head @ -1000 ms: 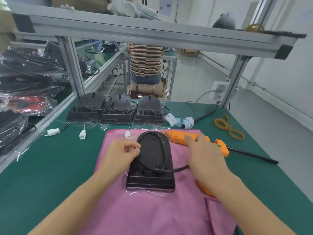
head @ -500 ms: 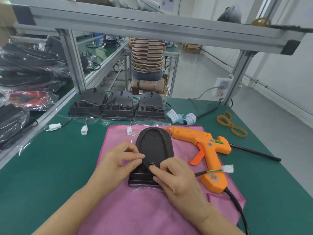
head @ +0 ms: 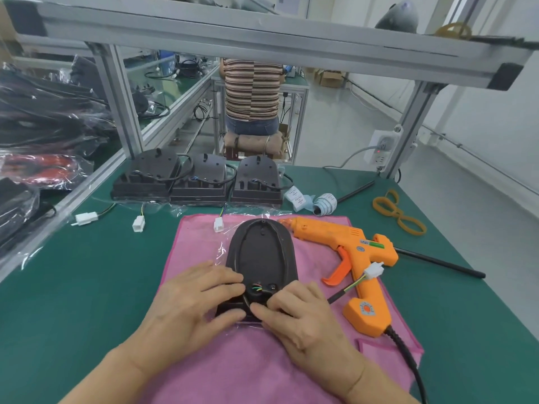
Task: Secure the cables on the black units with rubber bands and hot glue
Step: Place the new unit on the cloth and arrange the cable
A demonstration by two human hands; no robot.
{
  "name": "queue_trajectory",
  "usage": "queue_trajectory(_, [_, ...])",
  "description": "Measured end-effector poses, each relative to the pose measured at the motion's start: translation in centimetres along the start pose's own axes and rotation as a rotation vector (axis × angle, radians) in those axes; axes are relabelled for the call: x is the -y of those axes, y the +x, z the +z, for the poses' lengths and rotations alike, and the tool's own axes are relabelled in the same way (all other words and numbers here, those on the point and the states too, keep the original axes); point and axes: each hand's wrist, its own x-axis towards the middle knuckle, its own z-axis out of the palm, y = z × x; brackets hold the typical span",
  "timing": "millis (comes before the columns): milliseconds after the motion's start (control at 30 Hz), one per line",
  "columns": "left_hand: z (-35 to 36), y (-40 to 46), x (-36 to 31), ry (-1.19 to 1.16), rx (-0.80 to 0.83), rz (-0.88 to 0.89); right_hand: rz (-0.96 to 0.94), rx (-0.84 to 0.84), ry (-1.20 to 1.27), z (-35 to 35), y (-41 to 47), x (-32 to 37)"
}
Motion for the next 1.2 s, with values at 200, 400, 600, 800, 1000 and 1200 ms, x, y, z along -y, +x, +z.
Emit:
queue_trajectory(200, [0.5, -0.5, -0.4, -0.021, -0.005, -0.023, 0.130, -0.094, -0.230, -1.6, -1.8, -0.5])
queue_trajectory(400, [0.5, -1.1, -0.3, 0.098, 0.014, 0.036, 0.198, -0.126, -0.286, -2.5, -1.9, -0.4])
queue_trajectory(600, [-0.1, 0.9, -1.5, 0.107, -0.005, 0.121, 0.358, -0.091, 0.062, -2.4, -0.6, -1.2])
queue_trajectory(800, [1.6, 3.0, -3.7, -0.072, -0.020, -0.040, 0.506, -0.062, 0.337, -2.1, 0.3, -2.1])
queue_trajectory(1000, [1.1, 3.8, -3.6, -0.022, 0.040, 0.005, 0.813, 0.101, 0.775, -2.3, 2.3, -3.5])
queue_trajectory(1200, [1.2, 4.2, -4.0, -0.075, 0.078, 0.003, 0.918, 0.163, 0.924, -2.1, 2.9, -4.6])
